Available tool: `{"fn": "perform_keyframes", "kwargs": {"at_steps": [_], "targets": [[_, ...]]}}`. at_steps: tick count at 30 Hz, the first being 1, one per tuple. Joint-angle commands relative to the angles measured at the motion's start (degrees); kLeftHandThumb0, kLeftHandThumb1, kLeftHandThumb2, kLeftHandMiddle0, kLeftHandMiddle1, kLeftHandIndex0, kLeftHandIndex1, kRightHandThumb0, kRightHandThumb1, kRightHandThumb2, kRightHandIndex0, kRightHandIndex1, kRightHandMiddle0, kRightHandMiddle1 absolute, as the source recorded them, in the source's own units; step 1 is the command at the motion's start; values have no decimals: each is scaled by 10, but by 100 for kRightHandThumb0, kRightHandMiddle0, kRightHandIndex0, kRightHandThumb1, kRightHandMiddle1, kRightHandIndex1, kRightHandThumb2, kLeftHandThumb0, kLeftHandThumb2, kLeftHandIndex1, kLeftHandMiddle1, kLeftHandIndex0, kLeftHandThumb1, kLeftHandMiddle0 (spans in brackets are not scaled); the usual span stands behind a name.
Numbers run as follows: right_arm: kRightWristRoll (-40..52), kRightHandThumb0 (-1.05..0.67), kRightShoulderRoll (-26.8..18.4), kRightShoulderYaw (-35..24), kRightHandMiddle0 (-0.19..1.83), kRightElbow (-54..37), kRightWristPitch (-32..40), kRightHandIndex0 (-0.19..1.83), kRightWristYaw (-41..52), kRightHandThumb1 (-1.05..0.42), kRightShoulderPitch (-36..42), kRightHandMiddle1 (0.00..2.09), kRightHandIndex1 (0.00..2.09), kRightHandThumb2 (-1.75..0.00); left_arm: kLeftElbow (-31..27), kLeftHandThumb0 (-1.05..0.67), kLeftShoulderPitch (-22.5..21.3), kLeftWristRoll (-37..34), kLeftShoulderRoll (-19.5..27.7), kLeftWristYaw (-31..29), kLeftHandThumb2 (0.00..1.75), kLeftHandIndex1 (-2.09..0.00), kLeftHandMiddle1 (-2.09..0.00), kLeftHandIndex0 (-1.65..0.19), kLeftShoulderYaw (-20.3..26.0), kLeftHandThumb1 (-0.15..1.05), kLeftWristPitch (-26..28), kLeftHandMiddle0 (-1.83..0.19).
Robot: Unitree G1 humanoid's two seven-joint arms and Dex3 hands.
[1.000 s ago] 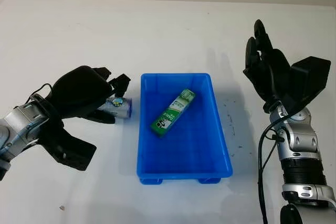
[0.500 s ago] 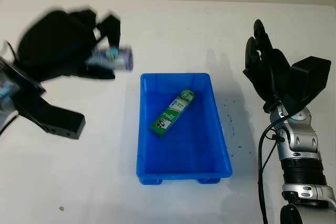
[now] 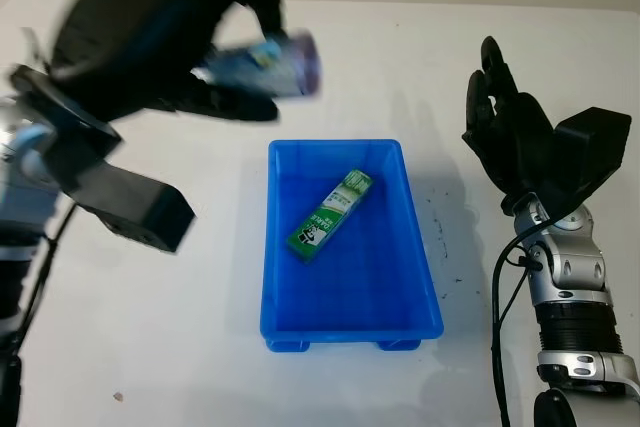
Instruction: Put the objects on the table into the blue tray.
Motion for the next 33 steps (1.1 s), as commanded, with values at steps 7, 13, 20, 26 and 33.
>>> {"fn": "perform_keyframes", "kwargs": {"at_steps": [7, 13, 20, 26, 33], "targets": [[1, -71, 1, -3, -19, -19, 3, -19, 0, -105, 9, 0, 0, -74, -20, -48, -22, -41, -59, -86, 17, -209, -209, -75, -41, 105, 24, -117], [1, -71, 3, -1, -19, -17, -2, -19, 0, -105, 14, 0, 0, -74, -23, -48, -23, -57, -72, -127, 23, -158, -209, -37, -47, 105, 35, -100], [0, -70, 5, 0, -19, -20, 3, -19, -4, -105, 18, 0, 0, -75, -57, -51, -17, -106, -73, -186, 37, -141, -149, 10, -29, 105, 122, -35], [0, -69, 10, 0, -19, -25, 11, -19, -13, -105, 18, 0, 0, -75, -74, -63, -22, -157, -57, -240, 34, -35, -13, 19, -14, 105, 180, 5], [1, -69, 11, -1, -19, -24, 10, -19, -14, -105, 17, 0, 0, -76, -69, -74, -22, -195, -47, -260, 39, -11, -4, 19, 3, 105, 195, 16]]}}
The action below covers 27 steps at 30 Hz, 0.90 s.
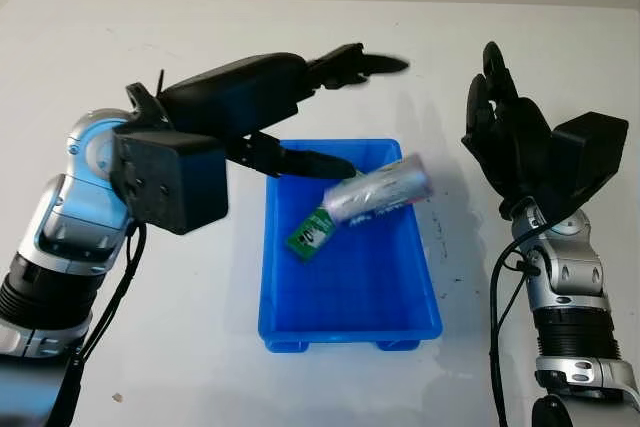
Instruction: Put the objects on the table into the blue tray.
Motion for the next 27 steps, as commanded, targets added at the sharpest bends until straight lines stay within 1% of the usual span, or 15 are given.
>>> {"fn": "perform_keyframes", "kwargs": {"at_steps": [1, 4, 7, 9, 11, 13, 16, 18, 21, 23, 25, 27], "targets": [[2, -69, 3, -2, -19, -8, -1, -19, 1, -105, 5, 0, 0, -76, -3, -73, -11, -14, 8, -8, 41, -10, -4, 19, 12, 105, 5, 16], [3, -69, 1, -2, -19, -7, -3, -19, 5, -105, 4, 0, 0, -76, 10, -68, -11, -41, 9, -12, 45, -10, -5, 18, 30, 105, 12, 15], [2, -70, 0, -2, -19, -8, 2, -19, 4, -105, 3, 0, 0, -75, 31, -67, -6, -58, 0, 9, 49, -9, -5, 18, 51, 105, 6, 15], [4, -70, 2, -4, -19, -4, -2, -19, 4, -105, 1, 0, 0, -75, 40, -72, 0, -62, -8, 35, 53, -10, -6, 15, 66, 105, 10, 12], [4, -70, 1, -4, -19, 0, -6, -19, 6, -105, -2, 0, 0, -75, 47, -74, 11, -71, -19, 64, 53, -10, -6, 15, 84, 105, 20, 12], [1, -70, -1, -2, -19, 4, -12, -19, 8, -105, -4, 0, 0, -75, 64, -74, 30, -86, -40, 105, 57, -10, -6, 14, 110, 105, 15, 12], [-1, -71, -3, -1, -19, 15, -22, -19, 13, -105, -9, 0, 0, -76, 87, -72, 45, -107, -62, 141, 61, -8, -4, 17, 133, 105, 14, 16], [-2, -72, -2, -2, -19, 20, -27, -19, 12, -105, -11, 0, 0, -75, 111, -72, 62, -131, -91, 182, 59, -7, -5, 17, 159, 105, 16, 16], [-1, -72, 0, -3, -19, 30, -35, -19, 12, -105, -15, 0, 0, -75, 151, -69, 78, -154, -119, 222, 62, -6, -4, 19, 187, 105, 10, 18], [1, -73, 2, -4, -19, 35, -39, -19, 12, -105, -18, 0, 0, -74, 183, -71, 86, -166, -138, 257, 64, -3, -2, 19, 206, 105, 21, 19], [3, -72, 4, -5, -19, 37, -42, -19, 11, -105, -20, 0, 0, -74, 208, -74, 93, -171, -147, 281, 64, -1, 0, 19, 216, 105, 24, 19], [3, -72, 5, -5, -19, 40, -44, -19, 11, -105, -22, 0, 0, -74, 224, -73, 99, -171, -150, 292, 66, 0, 0, 19, 218, 105, 15, 19]]}}
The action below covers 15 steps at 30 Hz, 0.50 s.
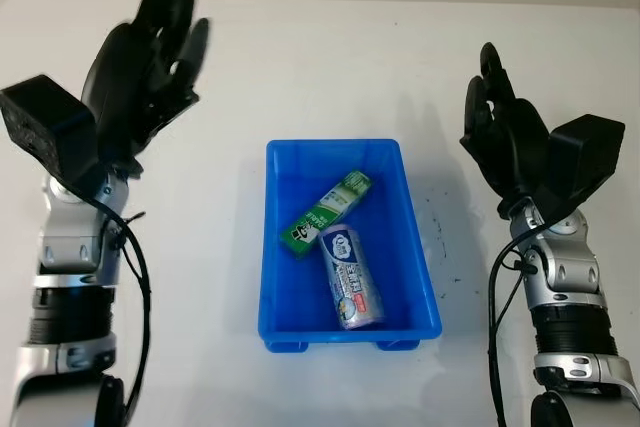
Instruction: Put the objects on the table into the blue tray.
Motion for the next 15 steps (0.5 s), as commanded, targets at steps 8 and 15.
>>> {"fn": "perform_keyframes", "kwargs": {"at_steps": [8, 15], "targets": [[5, -73, 6, -5, -19, 5, -10, -19, -3, -105, -10, 0, 0, -75, 44, -73, 27, -5, -31, 42, 68, 0, 0, 19, 10, 105, -51, 19], [4, -75, 5, -3, -19, -5, -7, -19, -4, -105, -2, 0, 0, -75, 48, -72, 42, -5, -49, 45, 69, 0, 0, 19, 2, 105, -66, 19]]}}
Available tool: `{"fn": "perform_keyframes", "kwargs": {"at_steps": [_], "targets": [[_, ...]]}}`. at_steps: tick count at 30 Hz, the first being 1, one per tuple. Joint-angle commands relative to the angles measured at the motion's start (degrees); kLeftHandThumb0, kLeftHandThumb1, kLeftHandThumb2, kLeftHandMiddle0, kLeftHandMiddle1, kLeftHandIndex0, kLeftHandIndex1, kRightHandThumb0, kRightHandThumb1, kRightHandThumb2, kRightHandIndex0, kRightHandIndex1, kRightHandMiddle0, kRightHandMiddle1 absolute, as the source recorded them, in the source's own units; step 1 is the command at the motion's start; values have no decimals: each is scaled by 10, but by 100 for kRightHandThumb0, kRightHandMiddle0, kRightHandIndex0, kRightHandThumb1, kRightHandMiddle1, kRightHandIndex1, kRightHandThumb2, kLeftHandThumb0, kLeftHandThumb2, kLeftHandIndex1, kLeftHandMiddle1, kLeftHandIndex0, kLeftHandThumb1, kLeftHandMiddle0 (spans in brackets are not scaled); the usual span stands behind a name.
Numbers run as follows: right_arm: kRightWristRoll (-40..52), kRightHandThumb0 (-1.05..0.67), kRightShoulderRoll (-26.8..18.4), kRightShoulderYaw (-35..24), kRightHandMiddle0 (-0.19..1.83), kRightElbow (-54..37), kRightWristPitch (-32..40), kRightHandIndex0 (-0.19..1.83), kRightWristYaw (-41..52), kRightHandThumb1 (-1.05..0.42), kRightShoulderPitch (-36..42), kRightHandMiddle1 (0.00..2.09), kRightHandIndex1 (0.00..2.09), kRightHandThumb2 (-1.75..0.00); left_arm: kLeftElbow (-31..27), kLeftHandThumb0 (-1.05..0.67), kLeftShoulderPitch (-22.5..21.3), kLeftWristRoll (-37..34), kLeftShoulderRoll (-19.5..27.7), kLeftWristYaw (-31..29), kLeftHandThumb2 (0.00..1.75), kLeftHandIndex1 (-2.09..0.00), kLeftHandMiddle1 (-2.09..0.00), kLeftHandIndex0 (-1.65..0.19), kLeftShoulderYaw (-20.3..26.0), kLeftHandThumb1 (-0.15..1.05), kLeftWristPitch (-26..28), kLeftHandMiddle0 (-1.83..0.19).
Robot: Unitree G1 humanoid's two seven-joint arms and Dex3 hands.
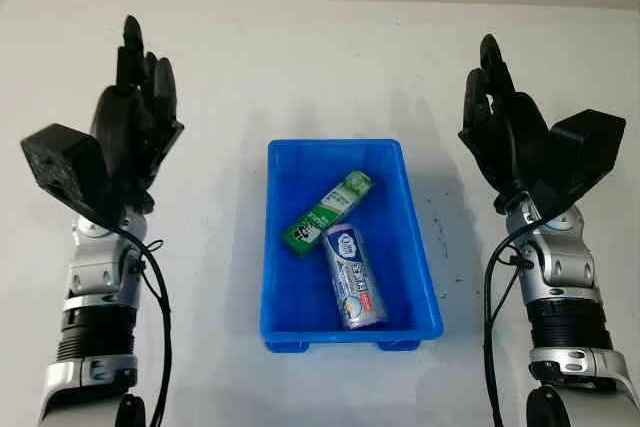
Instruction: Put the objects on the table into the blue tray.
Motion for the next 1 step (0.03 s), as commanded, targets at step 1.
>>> {"fn": "perform_keyframes", "kwargs": {"at_steps": [1], "targets": [[1, -75, 0, -3, -19, -11, -2, -19, 1, -105, 4, 0, 0, -75, -6, -72, 10, 2, -2, 4, 69, 0, 0, 19, -2, 105, -6, 19]]}}
